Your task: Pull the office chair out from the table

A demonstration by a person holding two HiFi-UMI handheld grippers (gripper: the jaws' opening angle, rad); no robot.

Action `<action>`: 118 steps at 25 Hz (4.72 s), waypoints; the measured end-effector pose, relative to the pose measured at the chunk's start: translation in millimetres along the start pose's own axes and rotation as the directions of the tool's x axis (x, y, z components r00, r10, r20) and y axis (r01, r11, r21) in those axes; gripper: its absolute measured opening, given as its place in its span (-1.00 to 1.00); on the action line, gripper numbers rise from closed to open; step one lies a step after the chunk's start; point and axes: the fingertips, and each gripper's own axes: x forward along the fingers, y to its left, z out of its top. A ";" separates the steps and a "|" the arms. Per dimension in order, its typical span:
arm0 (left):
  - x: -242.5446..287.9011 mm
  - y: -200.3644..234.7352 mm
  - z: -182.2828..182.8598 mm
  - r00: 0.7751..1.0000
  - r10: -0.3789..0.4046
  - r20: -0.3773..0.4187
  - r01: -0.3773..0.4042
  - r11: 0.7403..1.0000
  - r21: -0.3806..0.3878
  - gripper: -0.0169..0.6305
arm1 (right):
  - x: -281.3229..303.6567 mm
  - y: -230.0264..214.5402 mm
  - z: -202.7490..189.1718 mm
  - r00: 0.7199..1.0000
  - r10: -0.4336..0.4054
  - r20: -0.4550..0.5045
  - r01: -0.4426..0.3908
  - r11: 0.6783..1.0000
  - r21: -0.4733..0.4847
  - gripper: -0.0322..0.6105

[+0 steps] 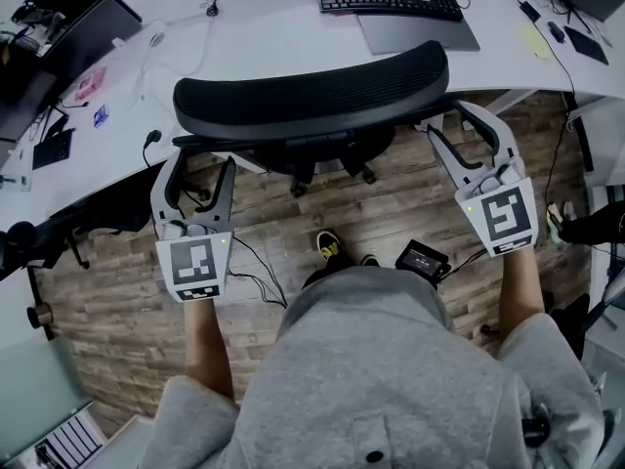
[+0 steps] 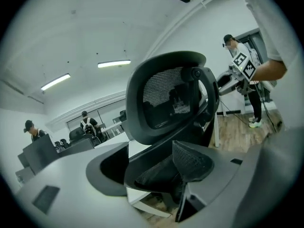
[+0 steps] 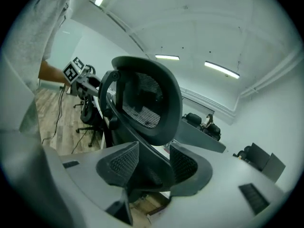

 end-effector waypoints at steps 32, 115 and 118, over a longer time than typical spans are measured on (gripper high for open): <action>81.5 -4.6 -99.4 0.760 -0.309 -0.572 0.606 0.656 0.450 0.10 | 69.7 16.8 -60.6 0.789 0.278 -0.548 -0.542 0.734 -0.408 -0.24; -52.5 -103.6 -90.2 0.817 -0.209 -0.538 0.519 0.674 0.526 -0.53 | -52.8 72.3 -114.8 0.872 0.070 -0.485 -0.406 0.657 -0.635 -0.62; -62.0 -107.5 -90.6 0.818 -0.202 -0.539 0.510 0.689 0.515 -0.53 | -55.4 75.5 -113.9 0.874 0.081 -0.479 -0.412 0.645 -0.643 -0.62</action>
